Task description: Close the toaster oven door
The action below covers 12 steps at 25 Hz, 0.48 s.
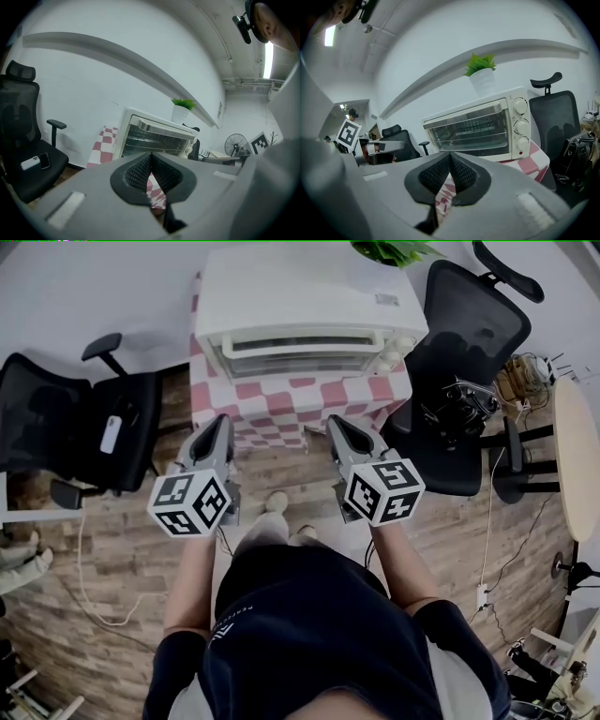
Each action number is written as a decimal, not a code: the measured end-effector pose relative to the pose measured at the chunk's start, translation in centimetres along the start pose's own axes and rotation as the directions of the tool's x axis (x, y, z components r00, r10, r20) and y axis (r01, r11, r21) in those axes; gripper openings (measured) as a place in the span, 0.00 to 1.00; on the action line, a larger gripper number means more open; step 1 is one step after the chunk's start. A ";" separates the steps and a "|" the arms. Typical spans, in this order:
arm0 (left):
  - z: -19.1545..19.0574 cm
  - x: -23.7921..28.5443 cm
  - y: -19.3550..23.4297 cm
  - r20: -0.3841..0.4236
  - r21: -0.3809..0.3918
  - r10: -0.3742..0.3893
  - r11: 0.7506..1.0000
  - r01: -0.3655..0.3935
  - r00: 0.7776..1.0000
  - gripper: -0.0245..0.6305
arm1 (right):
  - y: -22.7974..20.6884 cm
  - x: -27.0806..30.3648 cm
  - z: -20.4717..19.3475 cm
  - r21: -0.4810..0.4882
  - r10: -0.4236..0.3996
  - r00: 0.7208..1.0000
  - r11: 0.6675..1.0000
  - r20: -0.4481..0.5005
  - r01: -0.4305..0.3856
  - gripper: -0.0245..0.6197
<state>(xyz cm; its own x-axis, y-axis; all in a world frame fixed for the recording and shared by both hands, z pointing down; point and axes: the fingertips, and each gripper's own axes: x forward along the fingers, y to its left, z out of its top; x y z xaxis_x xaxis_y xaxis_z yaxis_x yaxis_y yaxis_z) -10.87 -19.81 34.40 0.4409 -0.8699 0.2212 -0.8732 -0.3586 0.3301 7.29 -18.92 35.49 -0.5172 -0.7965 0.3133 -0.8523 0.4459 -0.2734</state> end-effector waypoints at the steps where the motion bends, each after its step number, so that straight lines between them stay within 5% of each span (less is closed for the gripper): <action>1: 0.0 0.0 0.1 0.000 0.001 0.000 1.000 0.000 1.000 0.05 | 0.0 0.0 0.1 0.000 0.001 1.000 1.000 0.001 -0.001 0.04; 12: 0.3 0.0 0.5 0.000 0.005 -0.008 1.000 0.008 1.000 0.05 | 0.2 0.3 0.8 -0.005 0.005 1.000 1.000 0.008 -0.005 0.04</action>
<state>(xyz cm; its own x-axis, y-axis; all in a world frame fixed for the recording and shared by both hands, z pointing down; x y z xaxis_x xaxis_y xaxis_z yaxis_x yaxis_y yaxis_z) -11.34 -20.08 34.25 0.4477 -0.8671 0.2186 -0.8707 -0.3670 0.3275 6.99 -19.42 34.76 -0.5206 -0.7975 0.3049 -0.8502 0.4518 -0.2702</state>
